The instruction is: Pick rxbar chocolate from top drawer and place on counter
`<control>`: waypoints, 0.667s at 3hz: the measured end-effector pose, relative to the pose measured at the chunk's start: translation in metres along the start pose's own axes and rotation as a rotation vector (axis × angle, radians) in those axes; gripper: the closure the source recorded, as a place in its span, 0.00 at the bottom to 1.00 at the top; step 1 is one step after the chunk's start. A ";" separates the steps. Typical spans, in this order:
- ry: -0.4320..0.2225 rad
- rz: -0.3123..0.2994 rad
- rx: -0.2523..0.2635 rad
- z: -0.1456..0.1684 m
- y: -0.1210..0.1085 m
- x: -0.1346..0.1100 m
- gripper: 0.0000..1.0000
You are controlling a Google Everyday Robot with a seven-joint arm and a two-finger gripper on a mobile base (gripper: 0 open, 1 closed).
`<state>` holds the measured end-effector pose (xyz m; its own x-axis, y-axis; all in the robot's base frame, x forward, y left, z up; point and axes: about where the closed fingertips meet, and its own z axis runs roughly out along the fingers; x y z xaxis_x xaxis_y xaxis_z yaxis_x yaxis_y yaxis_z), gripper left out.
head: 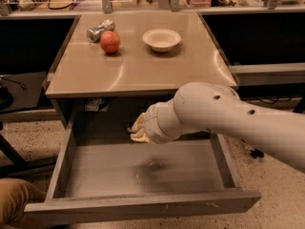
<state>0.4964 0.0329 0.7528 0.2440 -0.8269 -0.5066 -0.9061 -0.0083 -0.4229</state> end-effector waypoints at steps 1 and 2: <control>0.000 0.000 0.000 0.000 0.000 0.000 1.00; 0.004 -0.005 0.029 -0.012 -0.008 0.000 1.00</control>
Offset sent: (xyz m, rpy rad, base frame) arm 0.0096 -0.0206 0.0297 0.0074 -0.0652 -0.0376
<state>0.4996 0.0260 0.7651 0.2474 -0.8290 -0.5016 -0.8944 0.0038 -0.4473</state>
